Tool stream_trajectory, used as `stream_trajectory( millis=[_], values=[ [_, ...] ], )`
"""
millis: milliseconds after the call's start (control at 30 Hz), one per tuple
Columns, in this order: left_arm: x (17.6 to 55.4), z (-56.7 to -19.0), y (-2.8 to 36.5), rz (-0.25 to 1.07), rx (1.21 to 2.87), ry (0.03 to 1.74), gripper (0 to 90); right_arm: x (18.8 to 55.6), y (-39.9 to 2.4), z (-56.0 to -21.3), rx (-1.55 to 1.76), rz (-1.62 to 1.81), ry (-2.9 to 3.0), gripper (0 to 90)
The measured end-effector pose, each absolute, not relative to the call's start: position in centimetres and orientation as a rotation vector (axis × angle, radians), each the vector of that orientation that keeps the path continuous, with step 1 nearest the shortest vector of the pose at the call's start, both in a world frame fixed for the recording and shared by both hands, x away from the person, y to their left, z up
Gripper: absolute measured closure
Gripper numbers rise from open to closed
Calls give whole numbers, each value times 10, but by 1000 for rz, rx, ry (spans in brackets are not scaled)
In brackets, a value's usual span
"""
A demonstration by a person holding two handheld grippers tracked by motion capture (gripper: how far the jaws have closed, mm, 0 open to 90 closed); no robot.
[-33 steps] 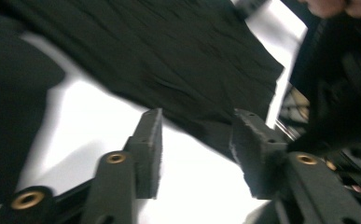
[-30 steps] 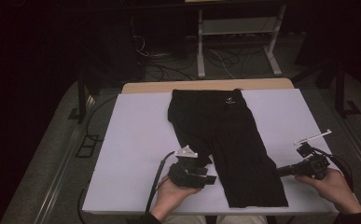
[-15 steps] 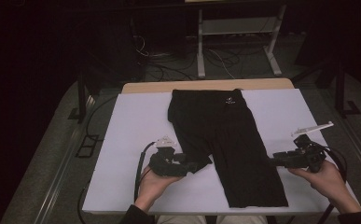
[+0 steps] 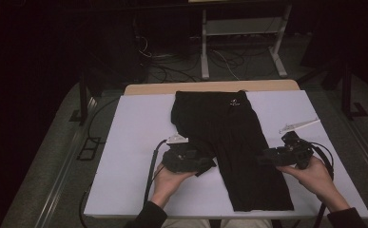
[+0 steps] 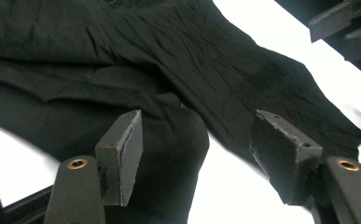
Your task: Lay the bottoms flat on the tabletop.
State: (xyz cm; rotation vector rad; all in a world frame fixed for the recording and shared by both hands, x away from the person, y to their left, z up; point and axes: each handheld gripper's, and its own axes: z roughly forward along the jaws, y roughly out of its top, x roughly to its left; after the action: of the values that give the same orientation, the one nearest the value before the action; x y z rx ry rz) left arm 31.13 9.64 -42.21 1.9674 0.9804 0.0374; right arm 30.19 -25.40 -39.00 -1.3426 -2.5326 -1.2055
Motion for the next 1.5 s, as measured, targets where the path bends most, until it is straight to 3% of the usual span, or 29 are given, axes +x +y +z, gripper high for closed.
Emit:
stream_trajectory(
  millis=[333, 433, 600, 933, 1500],
  values=[
    [323, -435, 72, 127, 2039, 1067, 336, 312, -233, -387, -1318, -1252, -2553, 303],
    [324, -439, 70, 137, 2073, 1078, 372, 315, -227, -385, -1307, -1280, -2547, 257],
    [324, -442, 71, 125, 2075, 1079, 490, 320, -217, -382, -1291, -1310, -2562, 219],
    [327, -445, 75, 100, 2117, 1053, 857, 325, -205, -382, -1272, -1315, -2570, 216],
    [320, -410, 132, 34, 1912, 1033, 874, 335, -184, -386, -1252, -1315, -2575, 191]
  ],
)
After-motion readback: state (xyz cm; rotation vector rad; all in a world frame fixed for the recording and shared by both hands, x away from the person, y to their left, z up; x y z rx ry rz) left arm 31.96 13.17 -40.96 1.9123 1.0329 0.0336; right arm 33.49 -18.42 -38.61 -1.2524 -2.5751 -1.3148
